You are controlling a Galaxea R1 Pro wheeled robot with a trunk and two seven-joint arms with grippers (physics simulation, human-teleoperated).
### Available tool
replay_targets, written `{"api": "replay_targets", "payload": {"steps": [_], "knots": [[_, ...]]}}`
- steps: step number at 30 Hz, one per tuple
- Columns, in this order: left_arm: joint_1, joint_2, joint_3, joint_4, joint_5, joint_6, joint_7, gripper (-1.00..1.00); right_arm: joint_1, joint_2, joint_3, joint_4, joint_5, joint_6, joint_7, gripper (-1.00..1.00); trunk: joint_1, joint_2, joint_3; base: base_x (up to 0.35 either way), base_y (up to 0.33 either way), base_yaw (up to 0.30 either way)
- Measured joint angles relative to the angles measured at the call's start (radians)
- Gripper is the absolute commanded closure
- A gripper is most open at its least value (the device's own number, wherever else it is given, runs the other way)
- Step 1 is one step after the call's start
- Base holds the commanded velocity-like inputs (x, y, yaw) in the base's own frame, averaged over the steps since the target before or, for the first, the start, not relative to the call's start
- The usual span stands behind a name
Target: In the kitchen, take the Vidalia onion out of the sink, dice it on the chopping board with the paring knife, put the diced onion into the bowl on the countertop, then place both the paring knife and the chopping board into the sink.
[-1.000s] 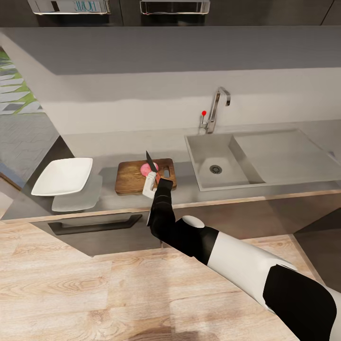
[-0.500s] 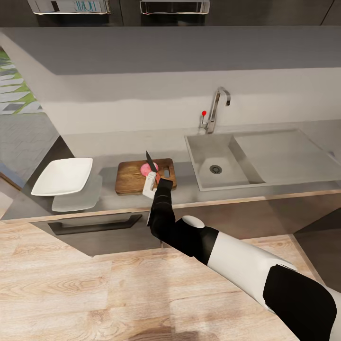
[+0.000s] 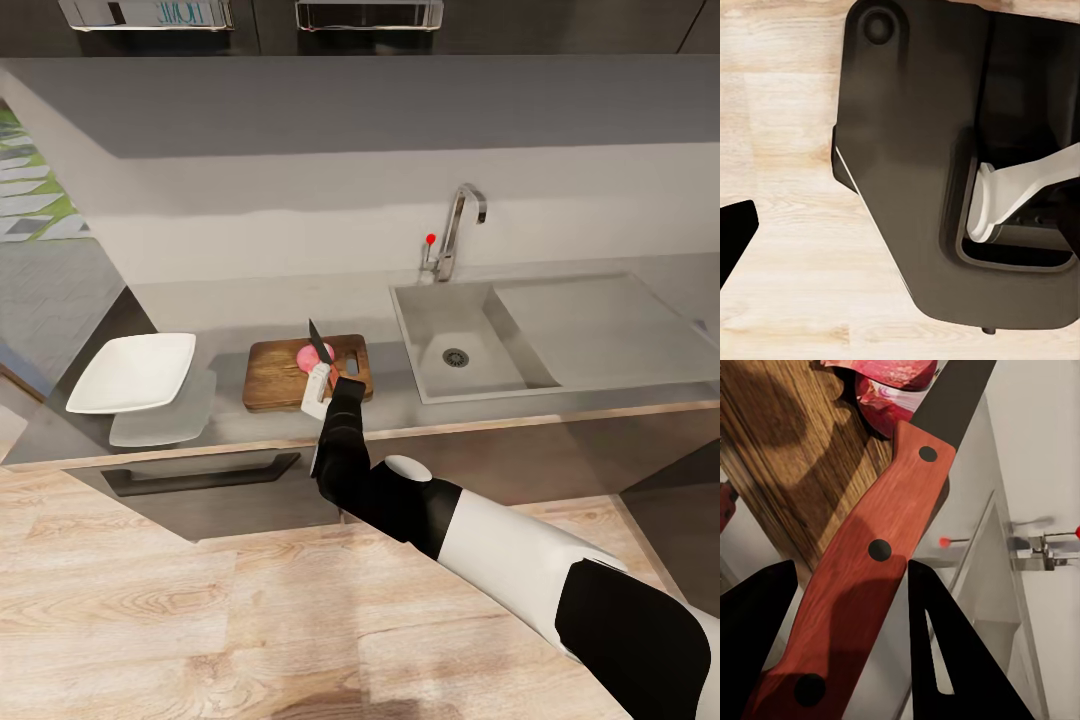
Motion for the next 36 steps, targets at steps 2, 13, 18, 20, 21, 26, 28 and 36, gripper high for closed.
{"api": "replay_targets", "payload": {"steps": [2,13,18,20,21,26,28,36], "knots": [[0.0,0.0,0.0,0.0,0.0,0.0,0.0,-1.0,0.0,0.0,0.0,0.0,0.0,0.0,0.0,1.0,0.0,0.0,0.0,0.0,0.0,0.0],[0.0,0.0,0.0,0.0,0.0,0.0,0.0,-1.0,0.022,0.0,0.0,0.0,0.001,0.0,0.0,1.0,0.0,0.0,0.0,0.0,0.0,0.0],[0.0,0.0,0.0,0.001,0.0,0.0,0.0,-1.0,0.026,0.0,0.0,0.0,0.001,0.0,0.0,1.0,0.0,0.0,0.0,0.0,0.0,0.0],[0.0,0.0,0.0,0.001,0.0,0.0,0.0,-1.0,0.026,0.0,0.0,0.0,0.001,0.0,0.0,1.0,0.0,0.0,0.0,0.0,0.0,0.0],[0.0,0.0,0.0,0.001,0.0,0.0,0.0,-1.0,0.026,0.0,0.0,0.0,0.001,0.0,0.0,1.0,0.0,0.0,0.0,0.0,0.0,0.0],[0.0,0.0,0.0,0.001,0.0,0.0,0.0,-1.0,0.027,0.0,0.0,0.0,0.001,0.0,0.0,1.0,0.0,0.0,-0.001,0.0,0.0,0.0],[0.0,0.0,0.0,0.001,0.0,0.0,0.0,-1.0,0.027,0.0,0.0,0.0,0.001,0.0,0.0,1.0,0.0,0.0,-0.001,0.0,0.0,0.0],[0.0,0.0,0.0,0.001,0.0,0.0,0.0,-1.0,0.027,0.0,0.0,0.0,0.001,0.0,0.0,1.0,0.0,0.0,-0.001,0.0,0.0,0.0]]}}
